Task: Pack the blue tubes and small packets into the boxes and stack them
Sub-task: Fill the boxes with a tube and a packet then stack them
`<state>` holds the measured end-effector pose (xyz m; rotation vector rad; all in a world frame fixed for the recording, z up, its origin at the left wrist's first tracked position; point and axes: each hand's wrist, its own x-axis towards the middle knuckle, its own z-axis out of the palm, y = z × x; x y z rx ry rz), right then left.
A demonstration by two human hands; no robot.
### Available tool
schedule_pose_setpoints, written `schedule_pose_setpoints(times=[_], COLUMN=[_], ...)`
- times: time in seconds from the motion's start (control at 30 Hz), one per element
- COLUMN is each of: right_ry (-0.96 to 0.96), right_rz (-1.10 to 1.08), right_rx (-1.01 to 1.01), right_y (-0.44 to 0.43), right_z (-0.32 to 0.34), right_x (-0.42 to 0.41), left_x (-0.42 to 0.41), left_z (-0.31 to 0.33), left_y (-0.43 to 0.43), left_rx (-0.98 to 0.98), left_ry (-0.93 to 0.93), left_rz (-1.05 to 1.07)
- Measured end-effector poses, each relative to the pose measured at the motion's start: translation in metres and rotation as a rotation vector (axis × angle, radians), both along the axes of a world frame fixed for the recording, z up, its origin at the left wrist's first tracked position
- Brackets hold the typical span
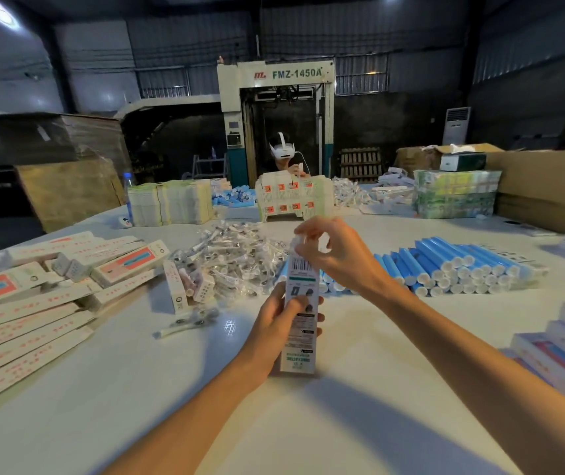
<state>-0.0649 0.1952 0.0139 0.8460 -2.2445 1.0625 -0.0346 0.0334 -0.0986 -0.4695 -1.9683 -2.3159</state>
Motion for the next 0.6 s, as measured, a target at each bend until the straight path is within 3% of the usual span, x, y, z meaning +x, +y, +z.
schedule_pose_setpoints(times=[0.07,0.2,0.4,0.6], right_ry=[0.046,-0.016,-0.337,-0.325], right_rz=[-0.033,-0.037,0.181,0.250], right_rx=[0.088,-0.175,-0.353,-0.409], right_y=[0.001,0.004,-0.002,-0.005], right_z=[-0.012,-0.045,-0.077,-0.076], right_x=[0.000,0.009,0.018,0.022], left_x=[-0.001,0.000,0.001,0.001], left_z=[-0.001,-0.001,0.005,0.009], left_y=[-0.001,-0.005,-0.004,-0.003], left_rx=[0.036,0.057,-0.023,-0.128], left_ry=[-0.011,-0.010,0.161,0.269], left_rz=[0.008,0.009,0.056,0.081])
